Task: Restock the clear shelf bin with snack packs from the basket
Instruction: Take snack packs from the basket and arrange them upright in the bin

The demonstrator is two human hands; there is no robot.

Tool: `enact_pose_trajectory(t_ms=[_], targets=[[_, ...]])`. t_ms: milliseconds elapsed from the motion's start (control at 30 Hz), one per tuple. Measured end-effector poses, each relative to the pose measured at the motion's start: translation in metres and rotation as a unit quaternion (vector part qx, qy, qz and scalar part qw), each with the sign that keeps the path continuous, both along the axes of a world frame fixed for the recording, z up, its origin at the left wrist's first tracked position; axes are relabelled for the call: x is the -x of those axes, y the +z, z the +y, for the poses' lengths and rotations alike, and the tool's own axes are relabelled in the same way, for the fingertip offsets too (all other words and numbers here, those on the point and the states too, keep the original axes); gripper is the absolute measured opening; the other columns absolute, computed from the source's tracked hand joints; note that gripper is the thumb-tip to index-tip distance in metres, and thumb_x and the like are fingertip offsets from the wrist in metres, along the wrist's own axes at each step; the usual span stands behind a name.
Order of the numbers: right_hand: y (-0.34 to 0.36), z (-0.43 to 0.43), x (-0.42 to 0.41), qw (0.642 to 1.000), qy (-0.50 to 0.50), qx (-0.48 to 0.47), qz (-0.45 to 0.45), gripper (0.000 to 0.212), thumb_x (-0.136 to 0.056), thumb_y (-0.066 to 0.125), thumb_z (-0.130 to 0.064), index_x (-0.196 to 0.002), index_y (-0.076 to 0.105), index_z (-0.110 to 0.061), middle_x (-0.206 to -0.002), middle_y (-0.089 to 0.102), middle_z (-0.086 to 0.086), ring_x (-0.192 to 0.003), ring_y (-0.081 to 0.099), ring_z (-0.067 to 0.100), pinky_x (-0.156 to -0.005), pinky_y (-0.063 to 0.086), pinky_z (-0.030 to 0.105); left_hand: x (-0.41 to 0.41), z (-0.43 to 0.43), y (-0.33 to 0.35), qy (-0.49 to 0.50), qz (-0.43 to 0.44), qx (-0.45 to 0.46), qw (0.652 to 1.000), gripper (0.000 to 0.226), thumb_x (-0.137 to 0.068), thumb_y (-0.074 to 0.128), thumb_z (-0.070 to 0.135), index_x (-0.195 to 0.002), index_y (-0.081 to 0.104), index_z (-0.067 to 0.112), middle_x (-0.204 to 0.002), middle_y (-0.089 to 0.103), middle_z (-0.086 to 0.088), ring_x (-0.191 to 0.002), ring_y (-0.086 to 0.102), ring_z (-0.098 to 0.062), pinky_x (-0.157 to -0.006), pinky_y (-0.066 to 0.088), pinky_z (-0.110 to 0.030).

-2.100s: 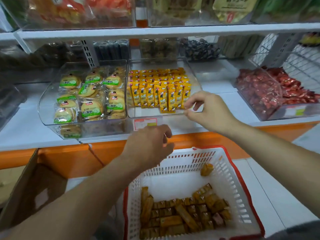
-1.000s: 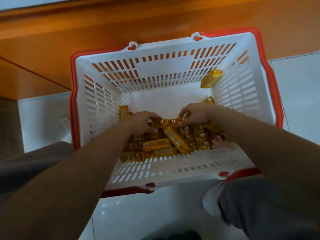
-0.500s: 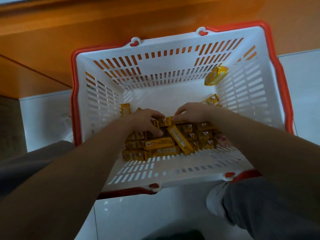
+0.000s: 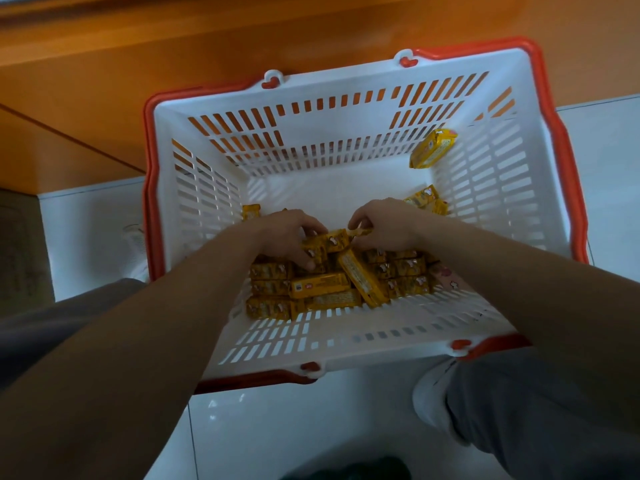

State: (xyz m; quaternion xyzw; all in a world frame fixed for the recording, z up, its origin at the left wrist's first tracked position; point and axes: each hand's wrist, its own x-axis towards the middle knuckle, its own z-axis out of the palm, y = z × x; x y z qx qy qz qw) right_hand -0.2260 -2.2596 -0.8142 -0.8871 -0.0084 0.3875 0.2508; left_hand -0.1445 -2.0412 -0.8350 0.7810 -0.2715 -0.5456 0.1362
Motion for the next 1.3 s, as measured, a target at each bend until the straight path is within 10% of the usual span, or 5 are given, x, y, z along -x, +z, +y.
enact_pose_trajectory(t_ms=[200,533,867,1033,1300], targets=[[0.013,-0.019,-0.008,0.985,-0.157,-0.051,-0.045,0.041,-0.074,0.08,-0.039,-0.109,0.059,-0.034,-0.107,0.057,-0.009,-0.085,0.055,0.004,-0.059,0.042,0.018,-0.001,-0.002,0.019,0.108,-0.01,-0.007,0.994,0.065,-0.067,0.091,0.049,-0.121,0.062,0.028,-0.1,0.054,0.018,-0.097,0.056,-0.014,-0.073,0.043,-0.028],[0.167,-0.036,-0.021,0.962,-0.195,-0.183,-0.064,0.059,-0.075,0.084,-0.022,-0.128,0.059,-0.028,-0.129,0.059,-0.007,-0.105,0.061,0.012,-0.089,0.048,0.032,0.002,-0.035,0.172,0.339,0.02,0.154,0.928,0.052,-0.081,0.085,0.04,-0.117,0.071,0.007,-0.101,0.073,-0.015,-0.103,0.069,-0.035,-0.087,0.055,-0.048],[0.349,0.005,0.017,0.789,-0.445,-0.368,-0.21,0.032,-0.071,0.084,-0.045,-0.082,0.065,-0.022,-0.069,0.071,-0.009,-0.063,0.065,0.006,-0.059,0.048,0.026,0.04,-0.029,0.368,0.376,0.074,0.353,0.853,0.057,-0.073,0.088,0.038,-0.12,0.069,0.011,-0.101,0.078,-0.005,-0.084,0.075,-0.018,-0.065,0.059,-0.031],[0.379,0.036,0.029,0.732,-0.49,-0.432,-0.196,0.056,-0.052,0.08,-0.065,-0.083,0.06,-0.023,-0.074,0.074,-0.003,-0.067,0.072,0.016,-0.054,0.052,0.027,0.067,-0.027,0.391,0.472,0.001,0.384,0.794,0.071,-0.058,0.085,0.054,-0.119,0.063,0.023,-0.102,0.078,-0.004,-0.086,0.078,-0.02,-0.063,0.06,-0.035],[0.369,0.062,-0.002,0.708,-0.501,-0.475,-0.15,0.047,-0.095,0.05,-0.059,-0.118,0.067,-0.022,-0.105,0.076,0.005,-0.093,0.074,0.024,-0.087,0.058,0.047,0.056,-0.031,0.386,0.549,0.002,0.404,0.732,0.075,-0.063,0.083,0.057,-0.126,0.06,0.022,-0.105,0.079,-0.007,-0.089,0.079,-0.029,-0.078,0.064,-0.053]])
